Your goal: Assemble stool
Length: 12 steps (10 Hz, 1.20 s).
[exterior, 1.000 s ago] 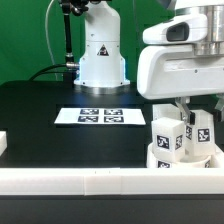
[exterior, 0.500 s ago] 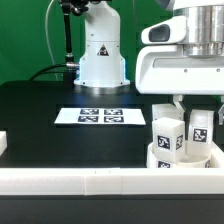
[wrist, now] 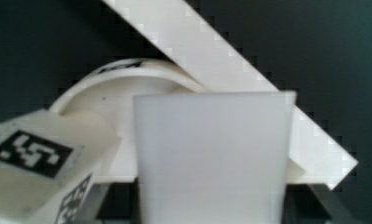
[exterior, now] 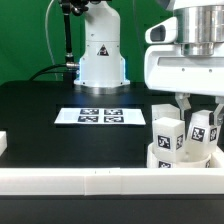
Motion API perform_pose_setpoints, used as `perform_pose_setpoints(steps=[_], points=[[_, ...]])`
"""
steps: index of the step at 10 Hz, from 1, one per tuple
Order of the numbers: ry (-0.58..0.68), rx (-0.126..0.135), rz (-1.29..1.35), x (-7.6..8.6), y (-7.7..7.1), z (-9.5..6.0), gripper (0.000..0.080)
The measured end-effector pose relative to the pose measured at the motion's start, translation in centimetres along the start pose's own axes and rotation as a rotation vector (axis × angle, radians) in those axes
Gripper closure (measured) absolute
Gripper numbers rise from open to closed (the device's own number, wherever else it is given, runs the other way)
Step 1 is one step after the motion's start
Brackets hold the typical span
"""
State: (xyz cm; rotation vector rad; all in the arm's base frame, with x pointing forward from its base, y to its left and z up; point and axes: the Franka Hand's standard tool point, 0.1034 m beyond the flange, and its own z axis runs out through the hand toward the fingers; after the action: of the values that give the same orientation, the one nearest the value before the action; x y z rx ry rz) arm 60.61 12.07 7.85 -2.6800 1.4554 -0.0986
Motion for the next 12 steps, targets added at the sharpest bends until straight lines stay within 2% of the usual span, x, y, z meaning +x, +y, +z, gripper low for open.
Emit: perform_pose_setpoints(steps=[7, 11, 12], points=[[-0.025, 0.015, 0.408, 0.15, 0.05, 0.04, 0.0464], [-0.072, 0.121, 0.886, 0.86, 0.25, 0.01, 0.0464], [-0.083, 0.137, 0.986, 0.72, 0.23, 0.03, 0.0464]])
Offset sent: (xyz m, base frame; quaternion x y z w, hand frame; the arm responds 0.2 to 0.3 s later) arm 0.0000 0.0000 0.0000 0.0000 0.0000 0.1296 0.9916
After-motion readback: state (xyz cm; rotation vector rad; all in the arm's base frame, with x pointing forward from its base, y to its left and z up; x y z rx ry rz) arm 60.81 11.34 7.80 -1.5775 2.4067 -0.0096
